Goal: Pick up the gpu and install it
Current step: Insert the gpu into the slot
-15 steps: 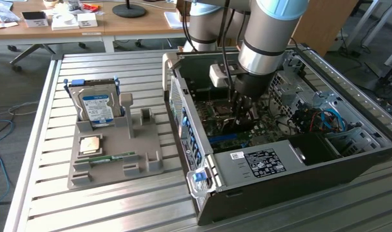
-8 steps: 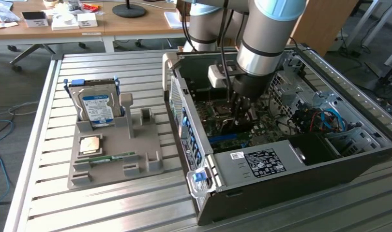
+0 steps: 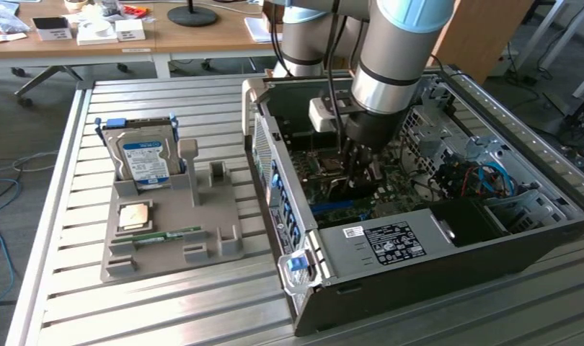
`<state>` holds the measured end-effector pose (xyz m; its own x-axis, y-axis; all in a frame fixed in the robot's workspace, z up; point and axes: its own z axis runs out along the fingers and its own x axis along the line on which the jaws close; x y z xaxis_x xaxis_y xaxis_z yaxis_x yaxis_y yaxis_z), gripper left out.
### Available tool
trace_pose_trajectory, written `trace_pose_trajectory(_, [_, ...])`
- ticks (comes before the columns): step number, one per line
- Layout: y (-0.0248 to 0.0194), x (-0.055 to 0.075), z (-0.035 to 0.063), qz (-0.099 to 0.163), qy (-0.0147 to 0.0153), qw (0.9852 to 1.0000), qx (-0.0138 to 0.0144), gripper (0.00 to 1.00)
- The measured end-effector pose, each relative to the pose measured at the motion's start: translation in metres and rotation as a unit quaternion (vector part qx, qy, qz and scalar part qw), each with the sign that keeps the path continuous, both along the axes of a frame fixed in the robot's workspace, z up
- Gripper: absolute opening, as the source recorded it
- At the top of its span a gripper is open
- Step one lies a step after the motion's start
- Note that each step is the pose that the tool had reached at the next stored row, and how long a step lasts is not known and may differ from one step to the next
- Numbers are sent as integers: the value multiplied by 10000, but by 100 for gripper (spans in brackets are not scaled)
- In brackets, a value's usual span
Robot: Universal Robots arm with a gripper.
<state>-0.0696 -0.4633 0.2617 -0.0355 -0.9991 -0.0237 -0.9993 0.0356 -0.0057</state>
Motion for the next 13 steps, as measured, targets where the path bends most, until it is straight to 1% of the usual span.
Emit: trace_pose_trajectory(13, [8, -26, -42, 0, 0, 10000, 0, 27])
